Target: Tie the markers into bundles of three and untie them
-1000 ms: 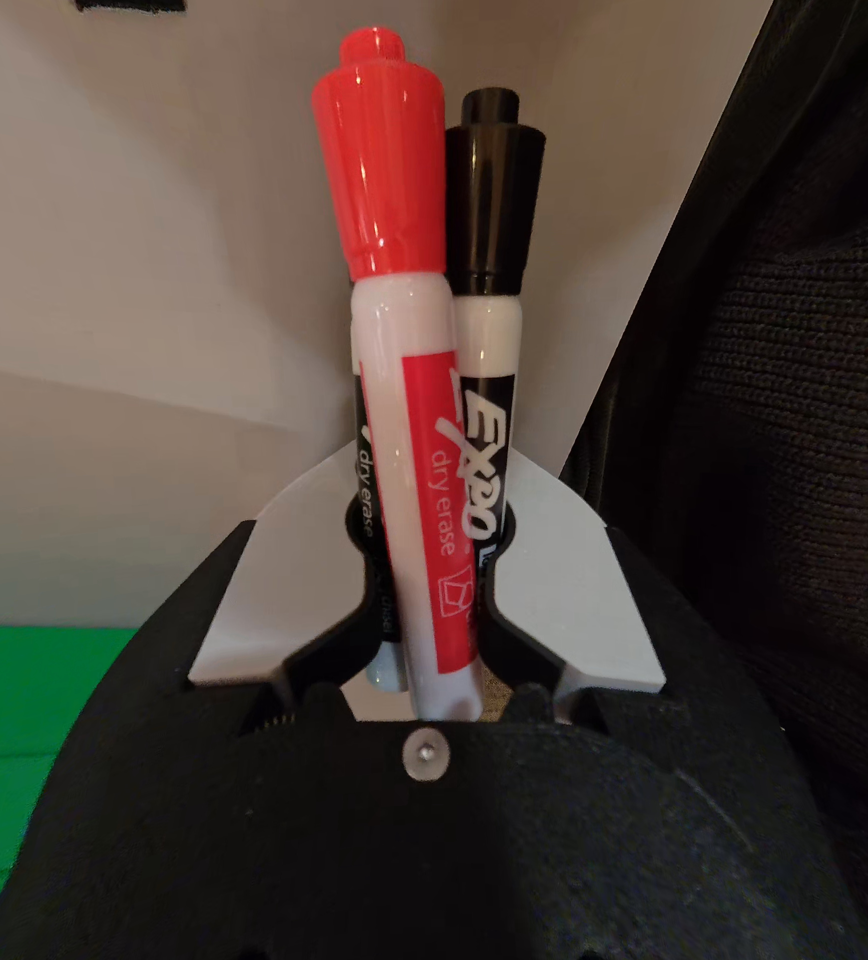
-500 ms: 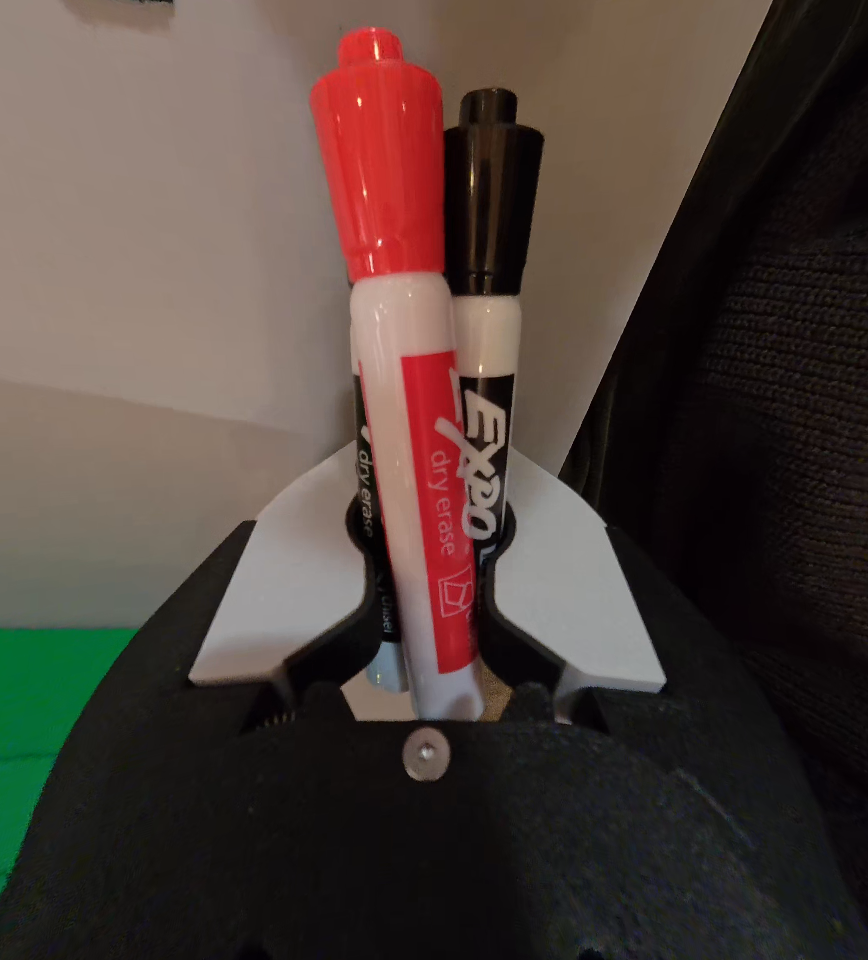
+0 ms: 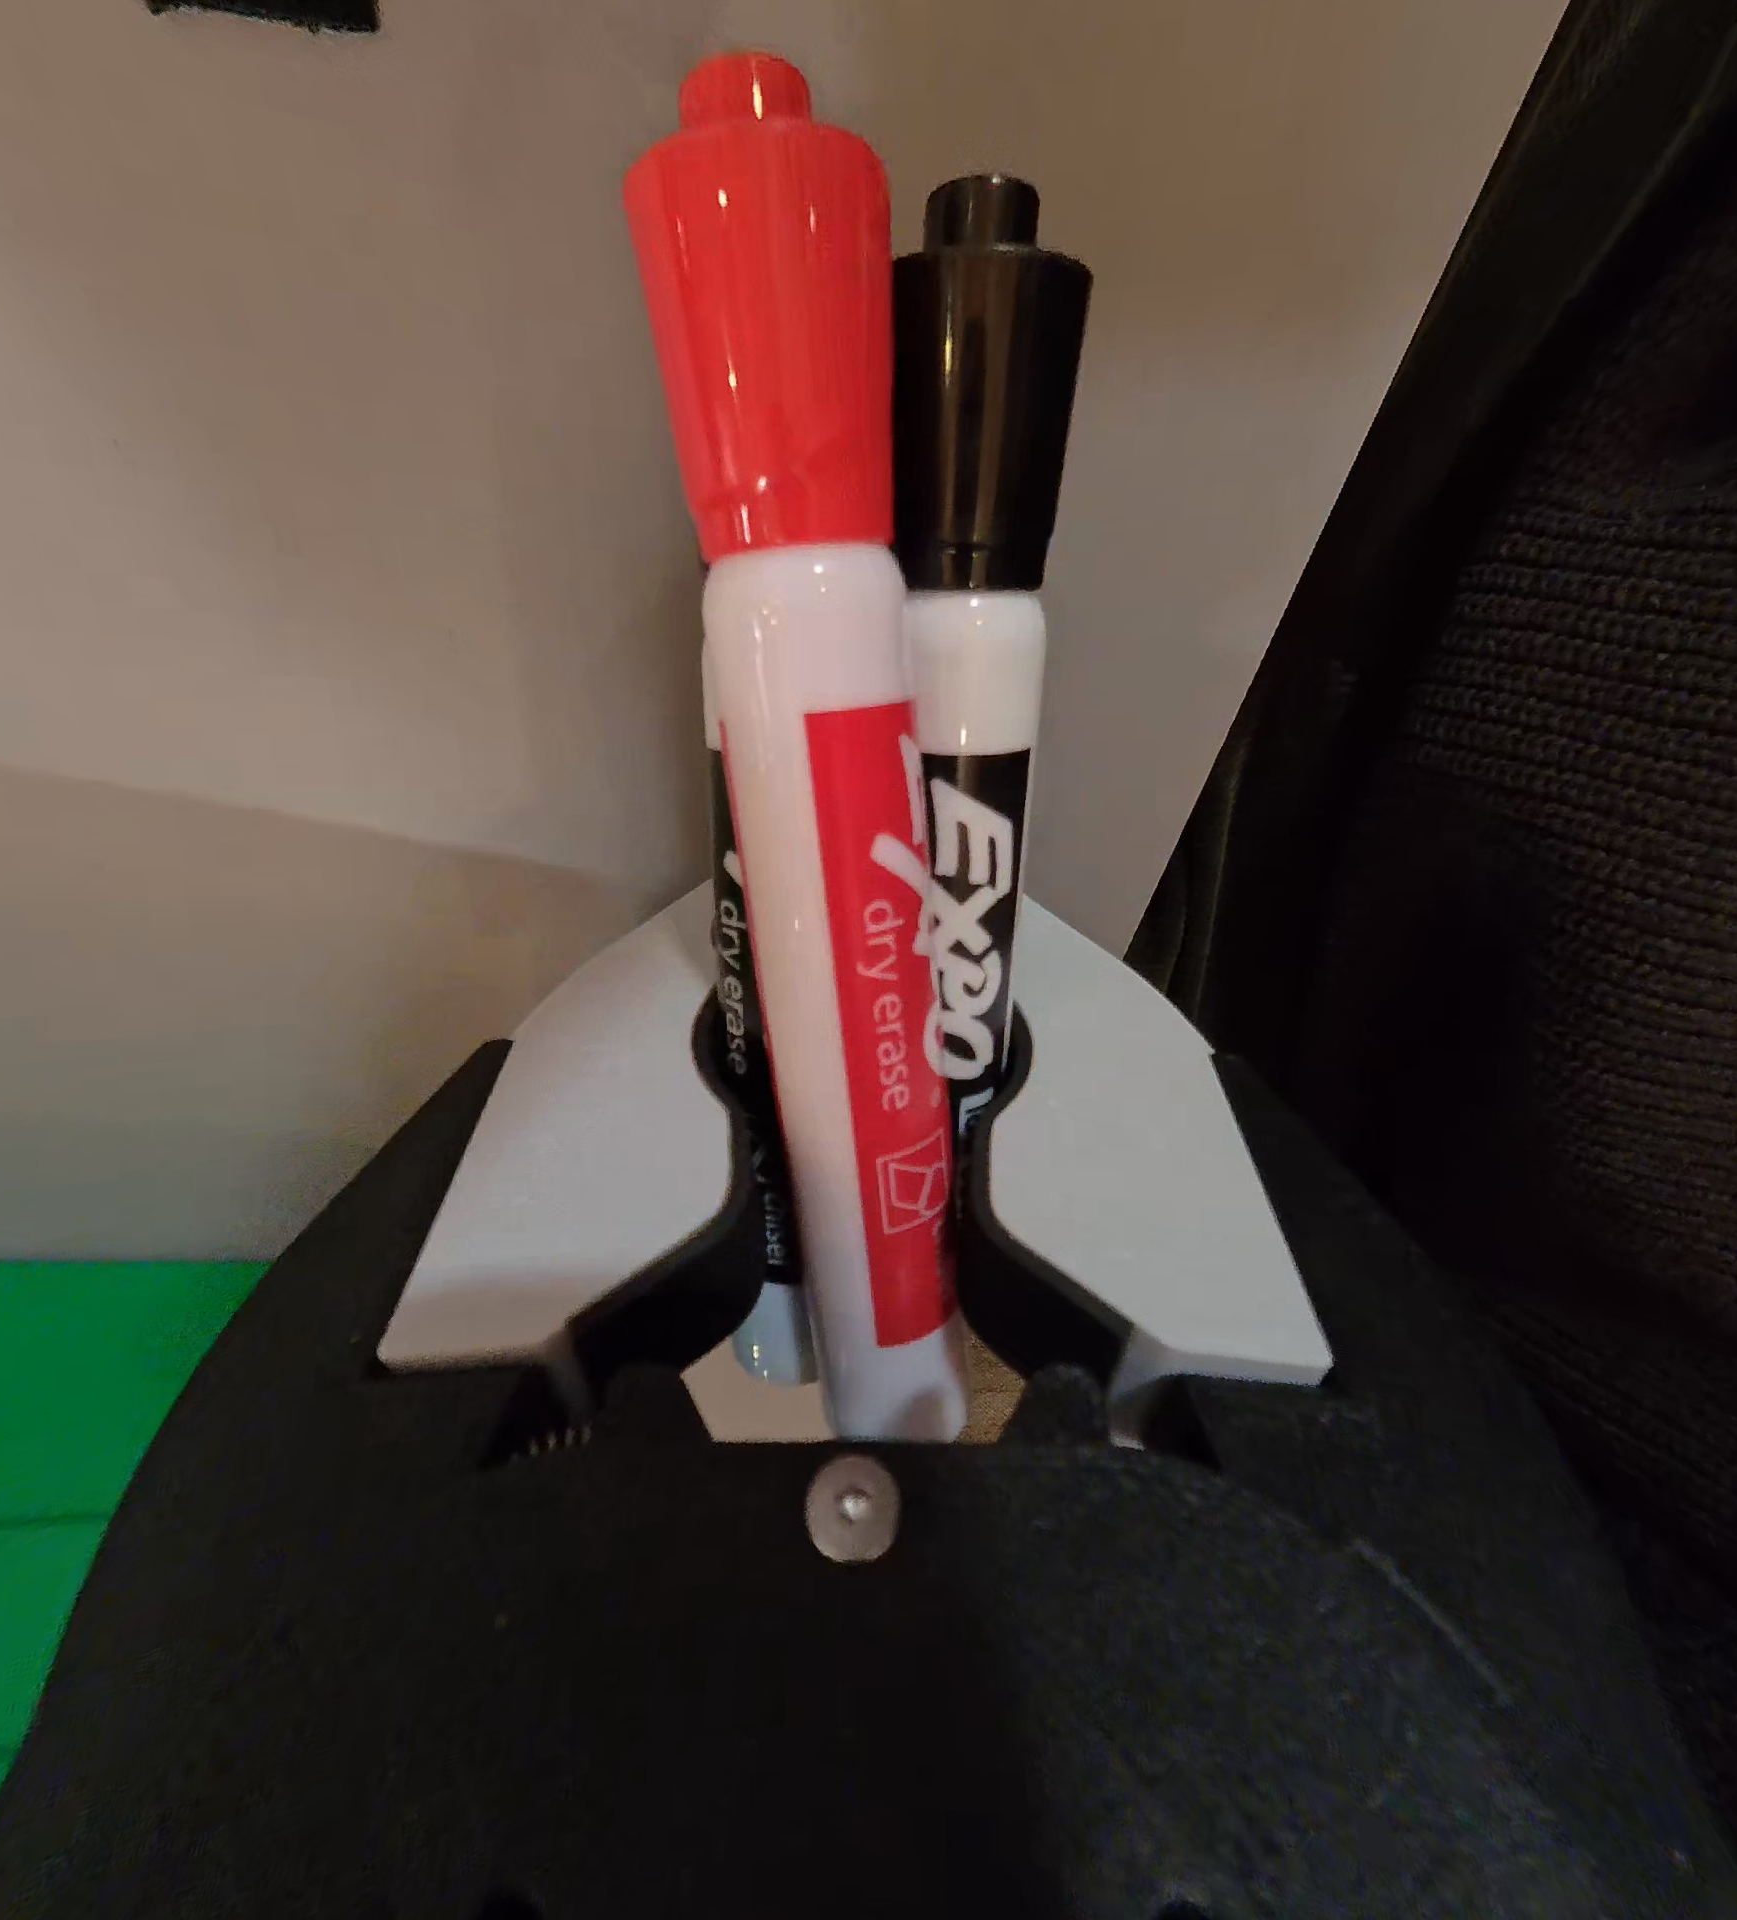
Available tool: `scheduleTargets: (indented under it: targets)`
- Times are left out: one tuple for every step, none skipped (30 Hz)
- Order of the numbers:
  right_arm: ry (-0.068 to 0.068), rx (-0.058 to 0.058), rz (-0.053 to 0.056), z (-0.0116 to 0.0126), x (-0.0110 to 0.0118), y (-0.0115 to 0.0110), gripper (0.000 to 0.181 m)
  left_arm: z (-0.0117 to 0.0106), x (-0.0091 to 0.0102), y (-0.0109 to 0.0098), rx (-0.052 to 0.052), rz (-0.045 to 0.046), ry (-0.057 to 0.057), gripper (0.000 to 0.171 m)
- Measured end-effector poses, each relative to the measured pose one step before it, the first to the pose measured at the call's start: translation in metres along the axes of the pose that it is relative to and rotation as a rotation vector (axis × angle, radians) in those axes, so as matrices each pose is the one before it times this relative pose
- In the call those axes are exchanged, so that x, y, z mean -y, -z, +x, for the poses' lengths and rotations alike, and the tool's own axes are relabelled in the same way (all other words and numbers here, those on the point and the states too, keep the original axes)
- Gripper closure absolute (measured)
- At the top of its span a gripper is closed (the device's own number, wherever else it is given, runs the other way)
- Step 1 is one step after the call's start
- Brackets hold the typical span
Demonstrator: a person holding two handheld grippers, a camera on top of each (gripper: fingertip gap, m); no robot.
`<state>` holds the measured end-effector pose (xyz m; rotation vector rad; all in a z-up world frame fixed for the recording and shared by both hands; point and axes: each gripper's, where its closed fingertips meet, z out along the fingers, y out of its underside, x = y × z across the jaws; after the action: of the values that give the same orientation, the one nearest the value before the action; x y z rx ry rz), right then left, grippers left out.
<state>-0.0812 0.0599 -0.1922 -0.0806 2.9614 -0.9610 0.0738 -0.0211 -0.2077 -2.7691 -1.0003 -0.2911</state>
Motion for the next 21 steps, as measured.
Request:
scheduleTargets:
  targets:
    - [0.0332,-0.0117,-0.049,0.00253,-0.00628,-0.00494,0.133,0.00001,-0.00002,-0.00007,0.002,0.00028,0.0009,0.127]
    - [0.0303,-0.0206,-0.0381,0.00306,-0.00528,-0.00505,0.134,0.00004,-0.00006,-0.00001,0.0008,0.00003,0.0009,0.127]
    - [0.0247,-0.0103,-0.0262,0.0008,-0.00372,-0.00377,0.137,0.00011,-0.00001,-0.00013,0.0005,-0.00006,0.0008,0.127]
    - [0.017,0.0006,-0.0087,-0.00178,-0.00161,-0.00207,0.144,0.00003,-0.00002,0.00001,0.0004,-0.00014,0.0012,0.127]
    - [0.0095,0.0096,0.0117,-0.00361,0.00152,0.00026,0.148,0.00002,-0.00006,-0.00002,0.0008,0.00007,0.0007,0.127]
    - [0.0114,0.0168,0.007,-0.00477,0.00065,0.00157,0.152,0.00005,0.00001,-0.00008,0.001,0.00049,-0.0003,0.127]
    - [0.014,0.0074,0.0026,-0.00349,0.0002,0.00271,0.154,-0.00003,-0.0001,-0.00001,0.0,0.00033,-0.0005,0.127]
    - [0.0224,-0.009,0.0062,-0.00135,0.00061,0.00339,0.158,0.0001,-0.00002,0.0,-0.0011,0.00039,0.0002,0.127]
    - [0.0279,-0.0247,0.0186,0.00042,0.00216,0.00374,0.16,0.00002,0.00007,0.00002,-0.0017,0.00072,0.0009,0.127]
    - [0.0277,-0.0277,0.0264,0.00122,0.00298,0.00391,0.16,0.00007,-0.00001,0.00002,-0.0019,0.00059,0.0003,0.127]
    - [0.027,-0.035,0.0292,0.0021,0.00375,0.00384,0.161,0.00004,-0.00009,0.00001,-0.0014,0.00046,-0.0003,0.127]
    - [0.0281,-0.0393,0.0281,0.00252,0.00344,0.00279,0.162,0.00009,-0.00002,-0.00001,-0.0013,0.00042,-0.0003,0.127]
    - [0.0305,-0.0287,0.0212,0.00086,0.00274,0.00233,0.162,0.00007,-0.00011,0.00003,-0.0014,0.00032,0.0001,0.127]
    - [0.0323,-0.0188,0.0144,-0.00092,0.00217,0.00167,0.162,0.00002,-0.00003,0.00003,-0.0013,0.00045,0.0007,0.127]
    - [0.0288,-0.0072,0.0095,-0.00287,0.00168,0.00089,0.161,0.00004,0.00001,0.00001,-0.0012,0.00071,0.0011,0.127]
    - [0.0241,0.0091,0.0072,-0.00461,0.00181,0.00026,0.161,0.00006,-0.00008,-0.00002,-0.0004,0.00049,-0.0001,0.127]
    - [0.018,0.0084,0.0045,-0.00477,0.00177,0.00005,0.16,0.00003,-0.00012,-0.00003,0.0004,0.00006,-0.0009,0.127]
    - [0.0157,0.009,0.0028,-0.00469,0.00132,0.00022,0.159,0.0001,-0.00005,0.0,0.0003,-0.0005,0.0,0.127]
    - [0.0129,0.0139,-0.0044,-0.00506,0.00009,0.00022,0.158,0.00004,-0.00007,-0.00009,0.0006,-0.00055,0.0002,0.127]
    - [0.0058,0.0134,-0.0129,-0.00476,-0.00096,0.00005,0.155,0.00005,-0.00006,-0.00003,0.0016,-0.00064,-0.0003,0.127]
    - [-0.0004,0.0123,-0.0184,-0.00477,-0.00186,0.0011,0.153,0.00001,-0.00008,-0.00002,0.0018,-0.00074,-0.0003,0.127]
